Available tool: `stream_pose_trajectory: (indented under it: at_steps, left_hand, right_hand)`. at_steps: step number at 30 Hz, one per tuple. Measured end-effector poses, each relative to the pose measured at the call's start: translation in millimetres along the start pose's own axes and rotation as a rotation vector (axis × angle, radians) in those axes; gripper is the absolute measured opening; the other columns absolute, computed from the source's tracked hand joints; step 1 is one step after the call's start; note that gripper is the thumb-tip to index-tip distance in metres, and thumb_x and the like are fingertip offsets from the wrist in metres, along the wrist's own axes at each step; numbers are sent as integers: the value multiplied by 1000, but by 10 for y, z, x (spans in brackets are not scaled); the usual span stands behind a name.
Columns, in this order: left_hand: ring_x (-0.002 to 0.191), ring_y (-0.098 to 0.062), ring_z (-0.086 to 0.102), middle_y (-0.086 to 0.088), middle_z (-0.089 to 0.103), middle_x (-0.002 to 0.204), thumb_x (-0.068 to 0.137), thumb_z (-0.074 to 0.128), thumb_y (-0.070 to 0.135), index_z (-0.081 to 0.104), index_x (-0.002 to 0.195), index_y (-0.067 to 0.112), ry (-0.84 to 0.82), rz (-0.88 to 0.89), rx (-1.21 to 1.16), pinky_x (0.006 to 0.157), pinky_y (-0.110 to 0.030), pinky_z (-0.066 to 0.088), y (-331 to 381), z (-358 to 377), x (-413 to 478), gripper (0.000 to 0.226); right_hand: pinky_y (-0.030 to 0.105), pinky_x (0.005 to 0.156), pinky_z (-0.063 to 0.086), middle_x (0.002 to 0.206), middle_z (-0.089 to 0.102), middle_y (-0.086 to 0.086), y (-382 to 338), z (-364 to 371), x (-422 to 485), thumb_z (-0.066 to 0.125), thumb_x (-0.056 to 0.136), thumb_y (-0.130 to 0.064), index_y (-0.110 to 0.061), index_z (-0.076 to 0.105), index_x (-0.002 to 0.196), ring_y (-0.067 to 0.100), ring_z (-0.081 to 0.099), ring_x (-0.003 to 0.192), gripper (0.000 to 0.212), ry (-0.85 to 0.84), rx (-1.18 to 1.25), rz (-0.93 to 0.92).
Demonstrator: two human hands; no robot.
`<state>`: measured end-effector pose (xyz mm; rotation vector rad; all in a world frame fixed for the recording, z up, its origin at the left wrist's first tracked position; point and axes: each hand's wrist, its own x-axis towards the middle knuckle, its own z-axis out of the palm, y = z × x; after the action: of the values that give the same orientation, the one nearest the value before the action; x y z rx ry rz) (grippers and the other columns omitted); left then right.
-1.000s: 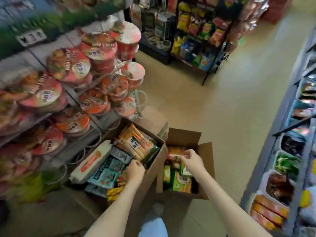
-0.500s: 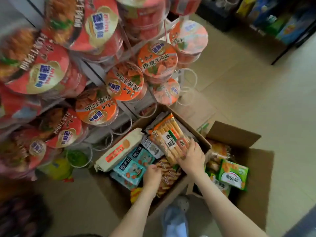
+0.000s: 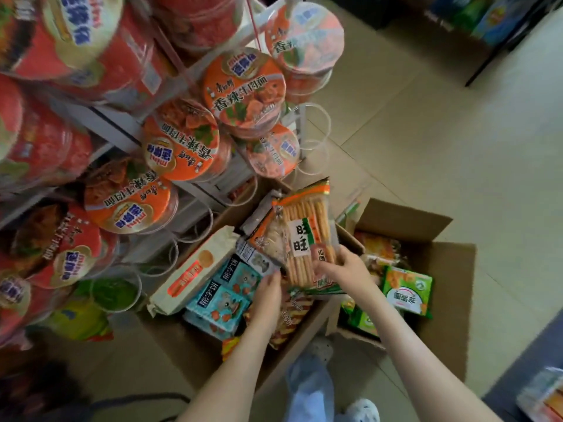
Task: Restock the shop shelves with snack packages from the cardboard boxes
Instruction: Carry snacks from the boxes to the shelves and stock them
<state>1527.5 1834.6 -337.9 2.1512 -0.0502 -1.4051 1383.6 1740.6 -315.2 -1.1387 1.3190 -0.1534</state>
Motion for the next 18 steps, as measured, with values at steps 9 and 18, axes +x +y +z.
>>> stream_pose_trajectory:
  at_steps: [9, 18]
  left_hand:
    - [92, -20, 53, -11, 57, 114, 98, 48, 24, 48, 122, 11, -27, 51, 143, 76, -31, 45, 434, 497, -77, 28]
    - [118, -34, 55, -17, 52, 133, 73, 77, 19, 25, 142, 9, 46, -245, -101, 99, -41, 47, 332, 651, 462, 87]
  right_hand:
    - [17, 69, 53, 99, 72, -5, 83, -763, -489, 67, 86, -17, -25, 56, 112, 6, 70, 85, 29, 133, 444, 21]
    - [35, 90, 52, 110, 71, -2, 477, -734, -385, 68, 85, -25, -24, 55, 121, 15, 69, 98, 38, 83, 480, 91]
